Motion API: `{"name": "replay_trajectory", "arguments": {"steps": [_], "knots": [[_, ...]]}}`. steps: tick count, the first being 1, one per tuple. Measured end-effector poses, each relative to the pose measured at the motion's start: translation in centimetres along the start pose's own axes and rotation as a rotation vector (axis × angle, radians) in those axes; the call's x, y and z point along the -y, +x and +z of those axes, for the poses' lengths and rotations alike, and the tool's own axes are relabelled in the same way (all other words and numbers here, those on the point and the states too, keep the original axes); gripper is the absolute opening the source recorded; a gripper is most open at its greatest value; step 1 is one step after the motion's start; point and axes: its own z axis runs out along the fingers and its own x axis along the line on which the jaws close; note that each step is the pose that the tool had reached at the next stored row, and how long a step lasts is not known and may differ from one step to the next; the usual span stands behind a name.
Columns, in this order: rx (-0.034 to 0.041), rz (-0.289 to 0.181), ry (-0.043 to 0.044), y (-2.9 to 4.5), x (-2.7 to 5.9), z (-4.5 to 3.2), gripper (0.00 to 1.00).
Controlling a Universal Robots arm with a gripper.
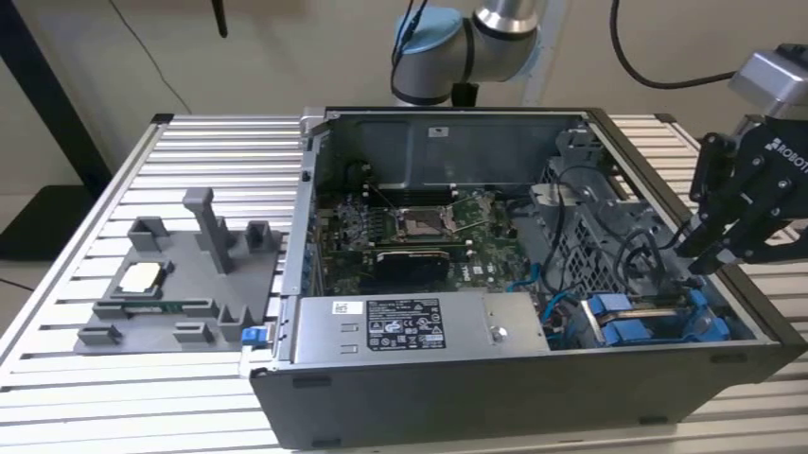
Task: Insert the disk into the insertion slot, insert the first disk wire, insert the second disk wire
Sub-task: 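Insert the second disk wire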
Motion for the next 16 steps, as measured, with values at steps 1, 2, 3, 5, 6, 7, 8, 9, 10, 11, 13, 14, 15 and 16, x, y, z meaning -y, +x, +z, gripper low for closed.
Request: {"name": "replay_trajectory", "arguments": {"steps": [1,2,3,5,6,7,8,9,10,11,13,14,15,16], "knots": [[-0.0001,0.0,0.0017,0.0,0.0,0.0,0.27],[-0.0001,0.0,0.0049,0.0,0.0,0.0,0.27],[-0.0002,0.0,0.0072,0.0,0.0,0.0,0.27],[-0.0015,0.0,0.0187,-0.01,-0.07,0.0,0.27],[-0.002,-0.001,0.0227,-0.01,-0.12,0.02,0.27],[-0.002,-0.001,0.0232,-0.01,-0.13,0.02,0.27],[-0.0021,-0.001,0.0232,-0.01,-0.13,0.02,0.27],[-0.0021,-0.001,0.0232,-0.01,-0.13,0.02,0.27],[-0.0021,-0.001,0.0233,-0.01,-0.13,0.02,0.27],[-0.0021,-0.001,0.0234,-0.01,-0.13,0.02,0.27],[-0.0021,-0.001,0.024,-0.01,-0.12,0.02,0.27],[-0.0021,-0.001,0.0241,-0.01,-0.11,0.02,0.27],[-0.0027,-0.001,0.025,-0.04,-0.11,0.02,0.27],[-0.0037,0.0,0.0285,-0.08,-0.11,0.01,0.27]]}}
